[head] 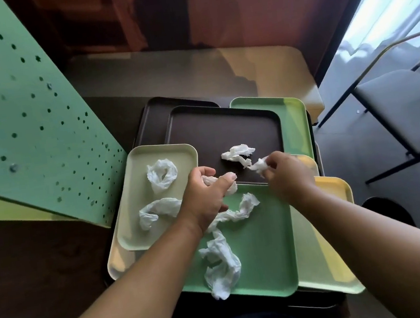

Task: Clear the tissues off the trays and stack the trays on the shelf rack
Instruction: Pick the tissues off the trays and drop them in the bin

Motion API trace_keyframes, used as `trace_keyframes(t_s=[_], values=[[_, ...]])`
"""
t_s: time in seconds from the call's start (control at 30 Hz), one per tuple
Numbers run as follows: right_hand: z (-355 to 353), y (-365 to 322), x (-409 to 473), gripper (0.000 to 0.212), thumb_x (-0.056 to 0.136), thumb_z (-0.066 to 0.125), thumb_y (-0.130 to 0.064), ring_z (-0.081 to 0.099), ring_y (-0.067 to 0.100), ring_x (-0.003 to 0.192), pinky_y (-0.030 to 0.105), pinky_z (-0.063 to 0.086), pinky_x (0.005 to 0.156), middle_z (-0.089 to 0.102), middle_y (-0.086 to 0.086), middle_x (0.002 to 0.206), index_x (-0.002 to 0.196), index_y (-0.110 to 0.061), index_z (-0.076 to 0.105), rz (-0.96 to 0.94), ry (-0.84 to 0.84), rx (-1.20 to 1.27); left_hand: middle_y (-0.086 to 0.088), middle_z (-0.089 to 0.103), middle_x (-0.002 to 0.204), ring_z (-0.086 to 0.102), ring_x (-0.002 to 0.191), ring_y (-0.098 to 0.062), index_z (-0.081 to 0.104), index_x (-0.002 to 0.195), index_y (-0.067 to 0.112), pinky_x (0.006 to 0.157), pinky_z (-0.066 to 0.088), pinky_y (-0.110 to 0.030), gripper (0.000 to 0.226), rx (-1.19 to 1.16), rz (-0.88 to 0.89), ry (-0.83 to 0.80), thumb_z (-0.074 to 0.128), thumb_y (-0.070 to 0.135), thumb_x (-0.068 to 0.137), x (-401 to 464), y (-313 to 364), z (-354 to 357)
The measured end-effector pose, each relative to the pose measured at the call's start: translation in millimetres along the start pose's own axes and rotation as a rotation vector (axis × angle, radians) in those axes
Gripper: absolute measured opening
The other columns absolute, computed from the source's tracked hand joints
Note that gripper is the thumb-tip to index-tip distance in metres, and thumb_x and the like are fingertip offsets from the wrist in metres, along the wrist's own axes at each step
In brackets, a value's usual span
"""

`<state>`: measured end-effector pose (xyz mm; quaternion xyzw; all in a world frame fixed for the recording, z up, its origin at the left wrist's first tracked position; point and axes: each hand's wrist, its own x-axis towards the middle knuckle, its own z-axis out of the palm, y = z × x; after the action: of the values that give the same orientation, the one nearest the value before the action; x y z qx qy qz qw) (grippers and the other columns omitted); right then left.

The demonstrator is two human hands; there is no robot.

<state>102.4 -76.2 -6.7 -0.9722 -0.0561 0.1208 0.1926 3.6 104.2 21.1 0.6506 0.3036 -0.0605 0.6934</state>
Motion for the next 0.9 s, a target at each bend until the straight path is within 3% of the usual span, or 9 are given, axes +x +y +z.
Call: trace_keyframes(t_s=[0.13, 0.27, 0.37, 0.5, 0.57, 0.63, 0.7, 0.8, 0.9], values=[[-9, -46, -38, 0.007, 0.089, 0.072, -0.020, 0.064, 0.013, 0.071, 0.029, 0.054, 0.067, 0.073, -0.002, 0.081, 0.095, -0.017, 0.071, -0.196, -0.071, 0.534, -0.012, 0.061, 0.112, 0.065, 0.089, -0.018, 0.050, 0.115, 0.020, 0.064, 0.060, -0.040, 0.039, -0.077, -0.025, -0.081, 0.069, 0.041, 0.087, -2, -3, -3], [2, -71, -66, 0.041, 0.078, 0.064, 0.002, 0.062, 0.009, 0.072, 0.024, 0.056, 0.070, 0.066, -0.004, 0.099, 0.110, -0.025, 0.063, -0.245, -0.245, 0.671, -0.011, 0.067, 0.096, 0.065, 0.076, -0.018, 0.062, 0.112, 0.019, 0.057, 0.058, -0.034, 0.024, -0.177, 0.043, -0.109, 0.049, 0.005, 0.098, -9, 0, -3], [14, -61, -80, 0.037, 0.074, 0.070, -0.018, 0.051, 0.011, 0.073, 0.023, 0.046, 0.068, 0.053, -0.006, 0.100, 0.104, -0.029, 0.050, -0.312, -0.159, 0.405, -0.007, 0.063, 0.091, 0.059, 0.073, -0.016, 0.065, 0.093, 0.019, 0.049, 0.051, -0.027, 0.040, -0.068, 0.111, 0.057, 0.038, -0.011, 0.088, -10, -1, -11], [30, -50, -113, 0.054, 0.073, 0.068, -0.057, 0.061, 0.016, 0.093, 0.031, 0.049, 0.074, 0.058, -0.013, 0.110, 0.119, -0.035, 0.050, -0.460, -0.517, -0.091, -0.009, 0.053, 0.068, 0.049, 0.058, -0.018, 0.058, 0.076, 0.015, 0.042, 0.039, -0.023, 0.035, -0.002, 0.104, 0.167, 0.035, -0.010, 0.087, -10, -11, -29], [42, -47, -124, 0.056, 0.077, 0.066, -0.051, 0.065, 0.021, 0.103, 0.033, 0.054, 0.077, 0.058, -0.010, 0.121, 0.128, -0.037, 0.049, -0.463, -0.588, -0.231, -0.009, 0.051, 0.064, 0.048, 0.058, -0.021, 0.057, 0.075, 0.013, 0.041, 0.036, -0.022, 0.033, 0.006, 0.078, 0.160, 0.035, -0.009, 0.087, -14, -16, -35], [52, -47, -123, 0.037, 0.084, 0.061, -0.033, 0.066, 0.025, 0.103, 0.032, 0.054, 0.077, 0.062, -0.005, 0.117, 0.121, -0.034, 0.057, -0.436, -0.554, -0.225, -0.009, 0.052, 0.064, 0.047, 0.061, -0.023, 0.058, 0.077, 0.014, 0.042, 0.037, -0.022, 0.031, 0.013, 0.060, 0.139, 0.038, -0.008, 0.087, -18, -20, -40], [53, -50, -117, 0.022, 0.086, 0.058, -0.024, 0.066, 0.025, 0.091, 0.029, 0.050, 0.071, 0.066, -0.002, 0.100, 0.106, -0.028, 0.066, -0.358, -0.501, -0.096, -0.006, 0.054, 0.065, 0.046, 0.059, -0.022, 0.061, 0.082, 0.014, 0.048, 0.041, -0.025, 0.023, 0.022, 0.068, 0.098, 0.046, -0.004, 0.086, -24, -26, -43], [37, -65, -106, 0.006, 0.090, 0.063, -0.011, 0.061, 0.019, 0.060, 0.029, 0.050, 0.061, 0.067, 0.001, 0.075, 0.092, -0.016, 0.066, -0.004, -0.443, 0.553, -0.002, 0.066, 0.088, 0.063, 0.075, -0.020, 0.066, 0.096, 0.023, 0.071, 0.055, -0.036, 0.017, 0.051, 0.122, 0.009, 0.067, 0.029, 0.081, -35, -31, -45], [13, -83, -96, 0.013, 0.093, 0.059, 0.004, 0.065, 0.016, 0.054, 0.031, 0.057, 0.058, 0.072, 0.012, 0.080, 0.097, -0.007, 0.065, 0.167, -0.526, 1.085, -0.004, 0.070, 0.112, 0.069, 0.097, -0.016, 0.065, 0.106, 0.036, 0.085, 0.058, -0.035, 0.030, 0.083, 0.137, -0.093, 0.068, 0.050, 0.080, -43, -31, -39]])
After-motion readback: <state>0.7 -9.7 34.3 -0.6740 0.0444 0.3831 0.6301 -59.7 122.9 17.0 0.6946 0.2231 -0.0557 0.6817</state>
